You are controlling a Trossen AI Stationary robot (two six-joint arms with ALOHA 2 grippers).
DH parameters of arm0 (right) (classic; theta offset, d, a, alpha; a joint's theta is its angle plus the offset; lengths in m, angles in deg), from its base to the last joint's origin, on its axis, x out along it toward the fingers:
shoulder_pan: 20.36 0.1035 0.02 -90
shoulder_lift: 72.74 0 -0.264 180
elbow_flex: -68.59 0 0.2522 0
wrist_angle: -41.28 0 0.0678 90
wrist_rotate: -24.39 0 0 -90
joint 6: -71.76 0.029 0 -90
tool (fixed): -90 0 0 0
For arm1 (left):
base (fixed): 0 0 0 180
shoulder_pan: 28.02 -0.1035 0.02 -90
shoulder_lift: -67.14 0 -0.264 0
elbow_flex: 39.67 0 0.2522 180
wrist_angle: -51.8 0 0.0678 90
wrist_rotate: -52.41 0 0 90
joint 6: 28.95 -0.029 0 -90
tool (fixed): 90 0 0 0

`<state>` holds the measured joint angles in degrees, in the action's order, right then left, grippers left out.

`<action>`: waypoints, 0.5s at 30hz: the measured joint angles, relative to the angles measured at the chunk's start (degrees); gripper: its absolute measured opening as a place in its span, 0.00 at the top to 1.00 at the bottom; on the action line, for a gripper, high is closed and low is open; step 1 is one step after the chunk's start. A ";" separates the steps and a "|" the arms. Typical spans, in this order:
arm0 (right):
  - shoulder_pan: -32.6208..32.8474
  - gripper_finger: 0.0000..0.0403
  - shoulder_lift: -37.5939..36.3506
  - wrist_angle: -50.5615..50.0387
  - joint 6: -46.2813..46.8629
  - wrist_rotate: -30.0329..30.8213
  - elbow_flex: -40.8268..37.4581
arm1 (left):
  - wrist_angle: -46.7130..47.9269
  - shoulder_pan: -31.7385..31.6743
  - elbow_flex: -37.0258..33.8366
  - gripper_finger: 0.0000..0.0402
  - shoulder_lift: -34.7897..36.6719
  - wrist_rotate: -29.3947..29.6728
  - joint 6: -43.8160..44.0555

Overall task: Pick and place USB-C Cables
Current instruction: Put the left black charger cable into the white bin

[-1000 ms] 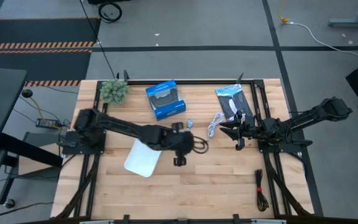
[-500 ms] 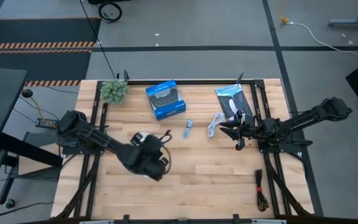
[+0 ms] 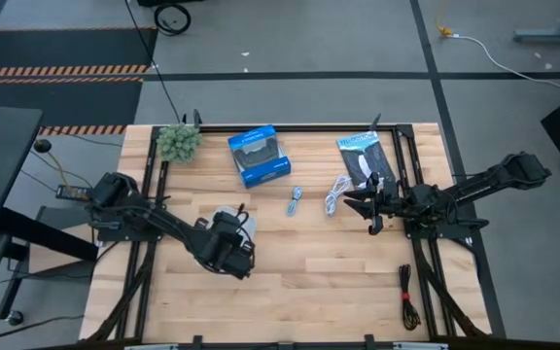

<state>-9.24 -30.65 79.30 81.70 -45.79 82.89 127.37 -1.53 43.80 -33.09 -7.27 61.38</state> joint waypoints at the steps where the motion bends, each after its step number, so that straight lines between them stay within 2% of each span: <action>1: 0.00 0.72 0.02 0.00 0.00 -0.01 0.00 | -0.92 -0.29 -0.24 0.63 0.00 -0.57 -1.48; 7: 0.00 0.72 0.01 0.00 0.00 -0.01 0.00 | -3.09 -1.50 -0.83 0.63 -0.14 -3.68 -10.04; 13: 0.00 0.72 0.01 0.00 0.00 0.00 0.00 | -3.80 -2.03 -0.83 0.63 -0.17 -3.03 -19.79; 15: 0.00 0.72 0.02 -0.02 0.00 0.00 0.00 | -3.77 -2.00 -0.83 0.63 -0.17 -3.95 -20.56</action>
<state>-9.24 -30.63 79.28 81.70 -45.79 82.89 123.60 -3.53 42.98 -33.26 -11.22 40.82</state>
